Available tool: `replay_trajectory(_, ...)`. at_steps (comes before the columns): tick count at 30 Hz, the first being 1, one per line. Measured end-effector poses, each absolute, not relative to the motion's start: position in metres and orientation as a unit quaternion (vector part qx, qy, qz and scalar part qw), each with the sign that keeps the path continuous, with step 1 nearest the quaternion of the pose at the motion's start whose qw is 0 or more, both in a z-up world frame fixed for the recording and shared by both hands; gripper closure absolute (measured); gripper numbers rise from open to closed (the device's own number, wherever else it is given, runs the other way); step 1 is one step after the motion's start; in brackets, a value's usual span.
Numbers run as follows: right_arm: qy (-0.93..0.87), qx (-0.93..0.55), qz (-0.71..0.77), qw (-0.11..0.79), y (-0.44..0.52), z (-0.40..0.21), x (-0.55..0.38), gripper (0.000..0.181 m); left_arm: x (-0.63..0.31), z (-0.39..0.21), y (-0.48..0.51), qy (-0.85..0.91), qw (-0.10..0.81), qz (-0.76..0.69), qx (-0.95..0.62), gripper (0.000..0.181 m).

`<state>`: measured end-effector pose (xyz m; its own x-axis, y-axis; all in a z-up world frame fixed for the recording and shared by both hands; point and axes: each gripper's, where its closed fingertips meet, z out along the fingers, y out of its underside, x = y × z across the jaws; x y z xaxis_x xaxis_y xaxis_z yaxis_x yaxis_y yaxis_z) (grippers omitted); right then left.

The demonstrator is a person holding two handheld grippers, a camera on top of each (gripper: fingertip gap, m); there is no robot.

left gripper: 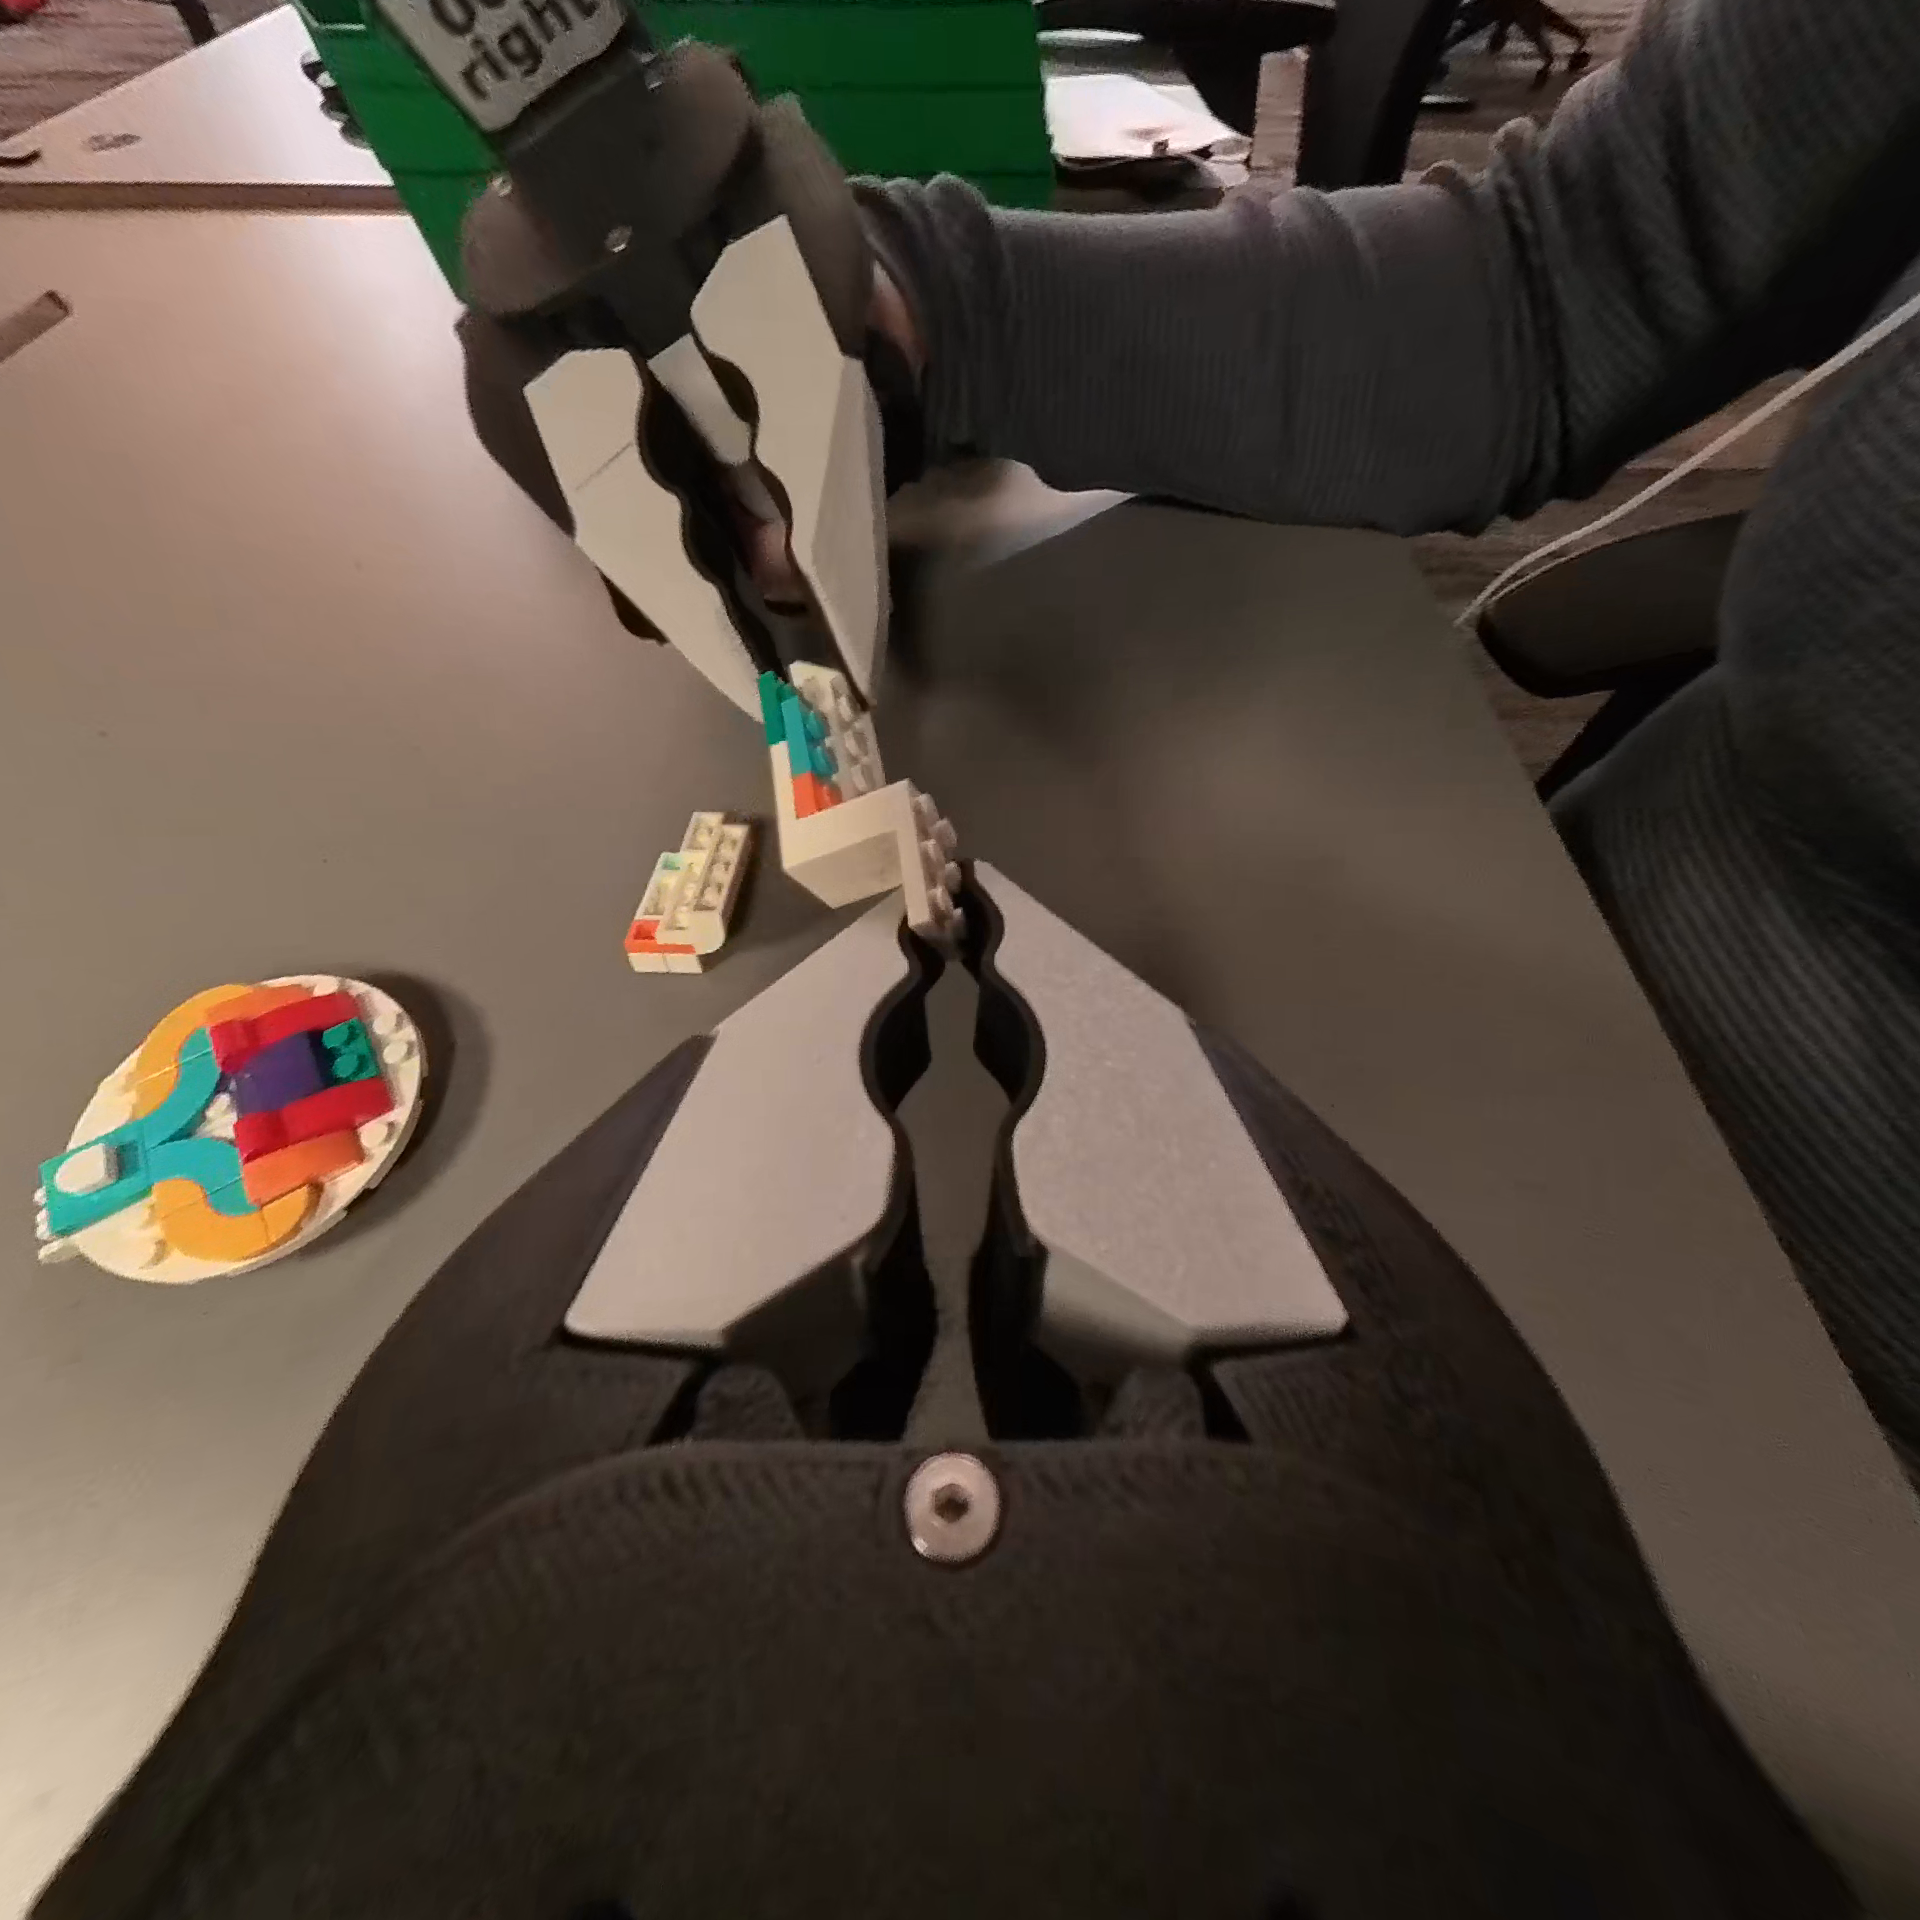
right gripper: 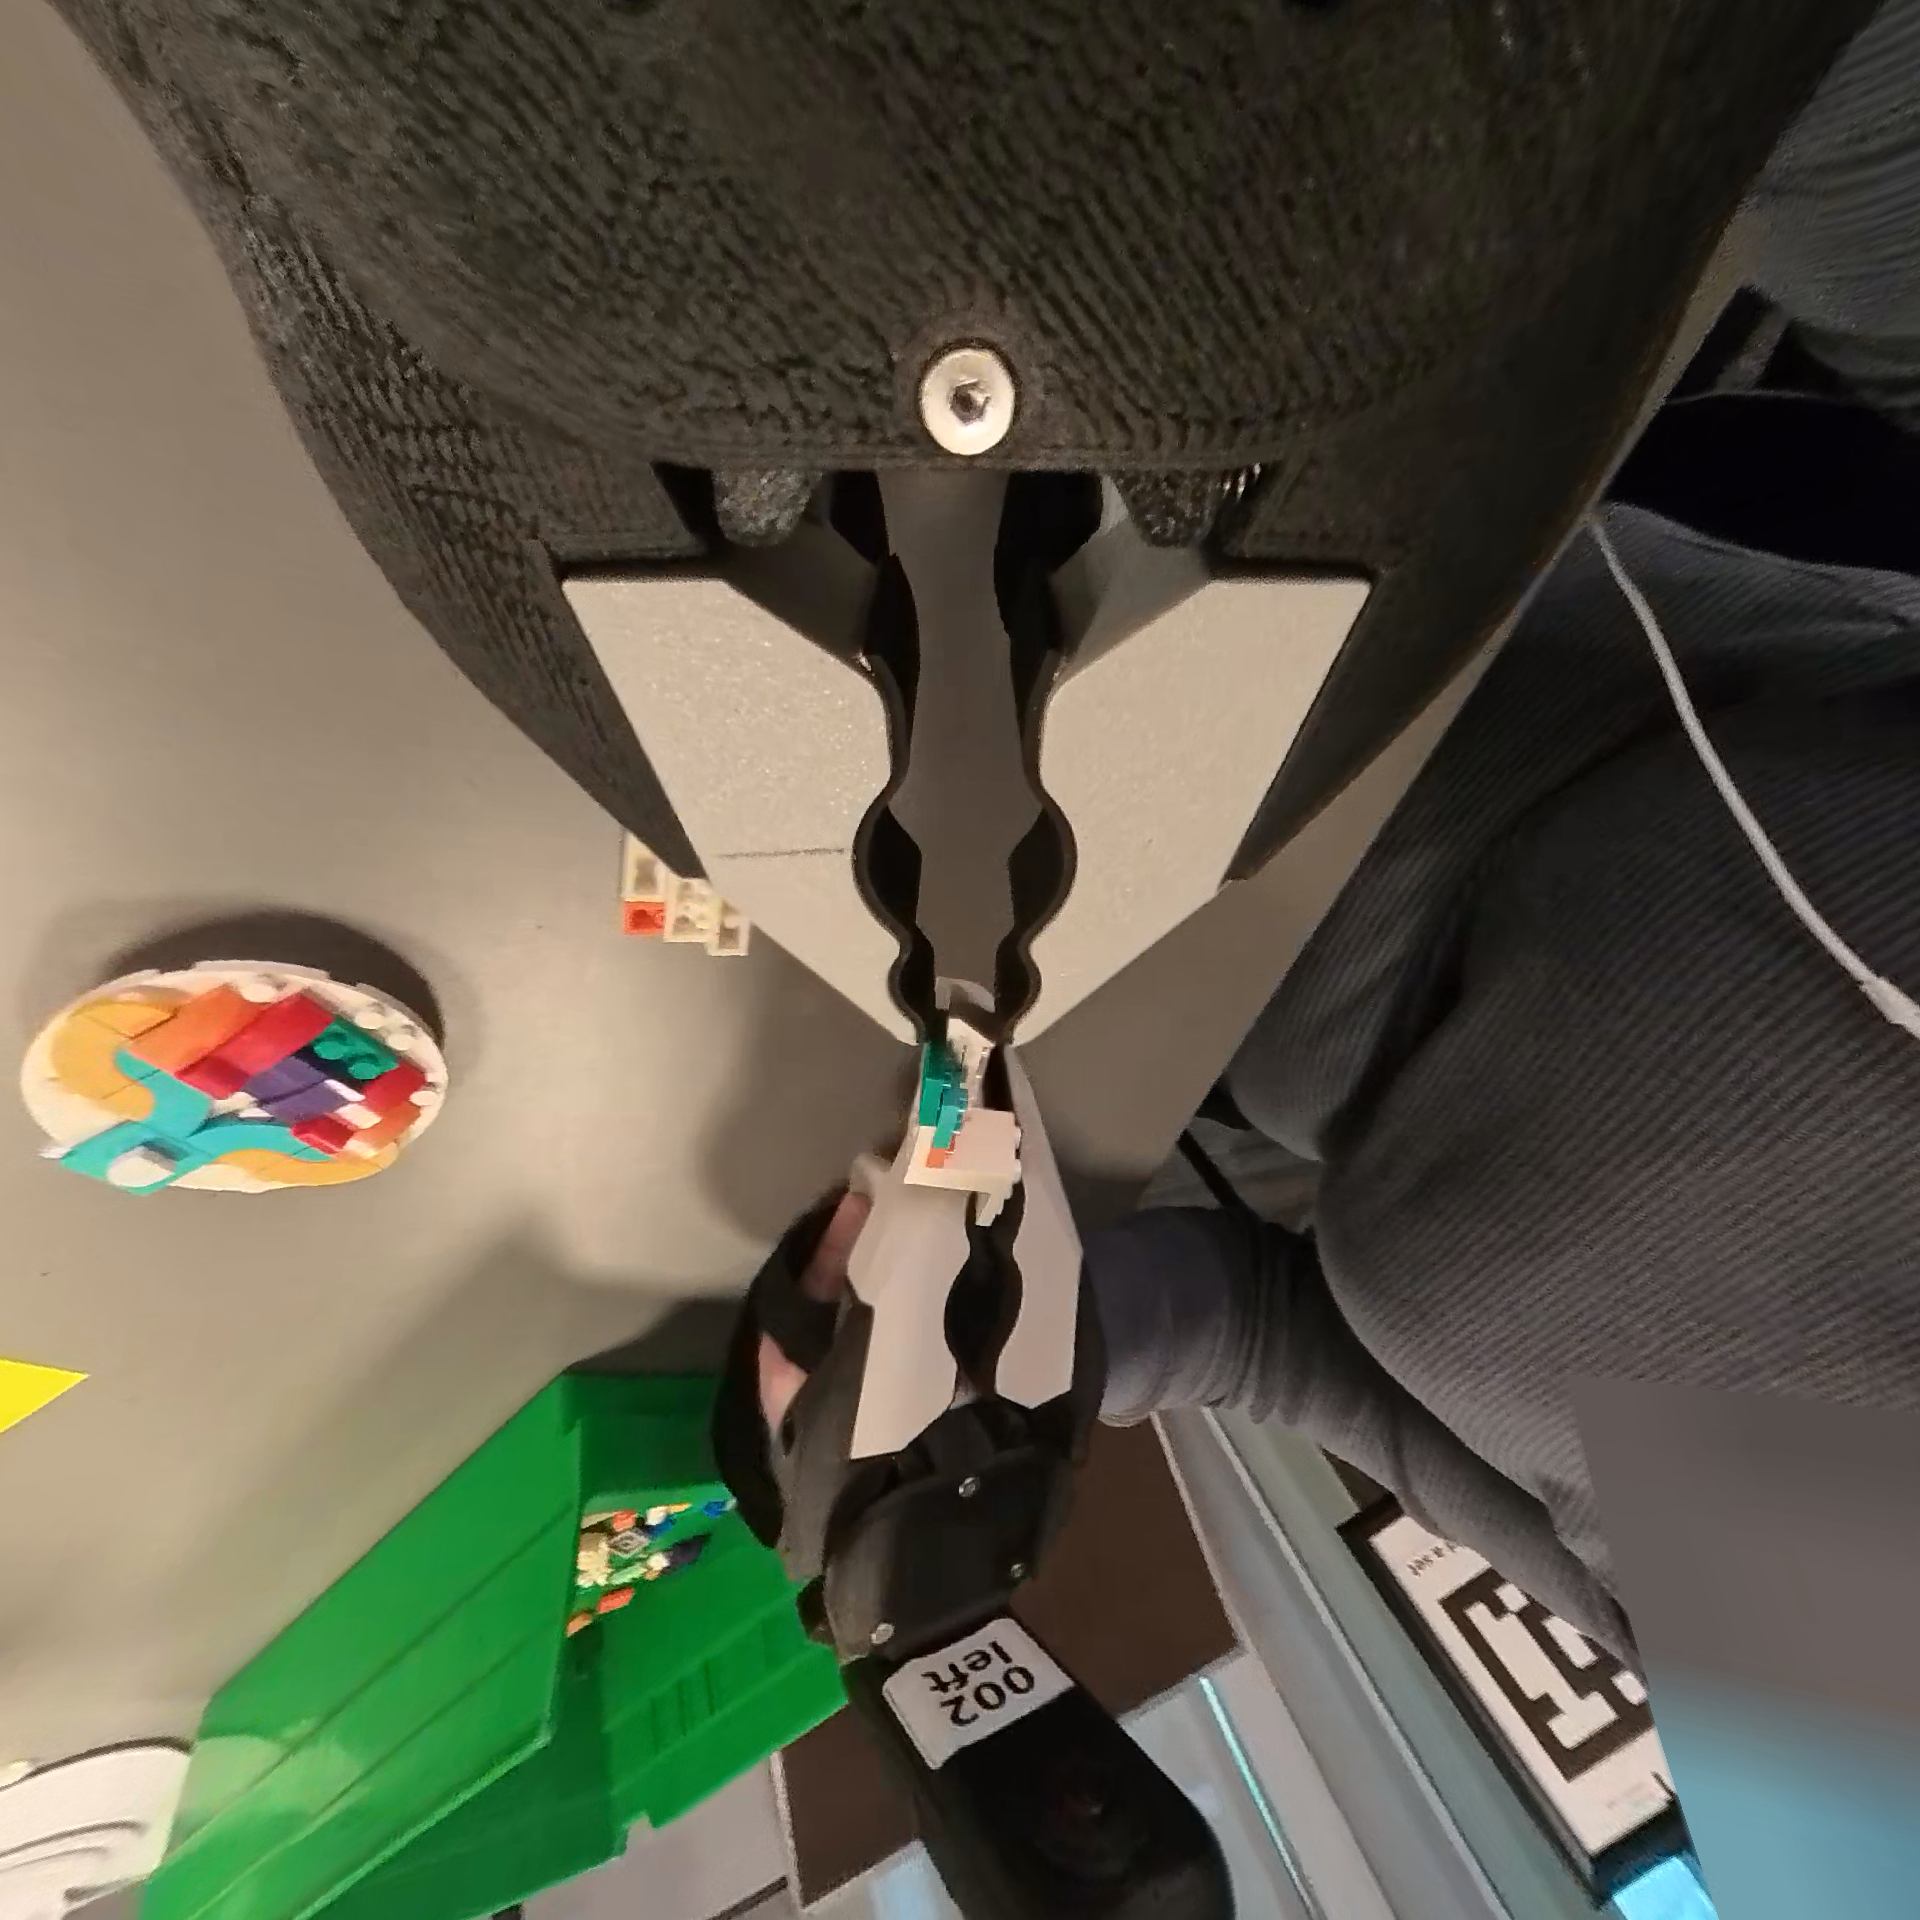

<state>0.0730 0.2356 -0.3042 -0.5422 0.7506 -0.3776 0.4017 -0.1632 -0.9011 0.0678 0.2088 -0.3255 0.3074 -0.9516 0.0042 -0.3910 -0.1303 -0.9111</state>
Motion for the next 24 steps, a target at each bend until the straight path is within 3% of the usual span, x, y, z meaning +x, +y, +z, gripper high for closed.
replay_trajectory(9, -0.613, -0.435, 0.651, 0.107, 0.228, -0.295, 0.078, 0.175, 0.07, -0.32, 0.201, 0.498, 0.437, -0.351, -0.662, 0.181)
replay_trajectory(18, -0.575, -0.49, 0.591, 0.281, 0.268, -0.281, 0.048, 0.166, 0.05, -0.311, 0.244, 0.387, 0.507, -0.271, -0.721, 0.181)
replay_trajectory(24, -0.599, -0.477, 0.543, 0.344, 0.269, -0.273, 0.043, 0.173, 0.047, -0.306, 0.247, 0.384, 0.527, -0.257, -0.713, 0.181)
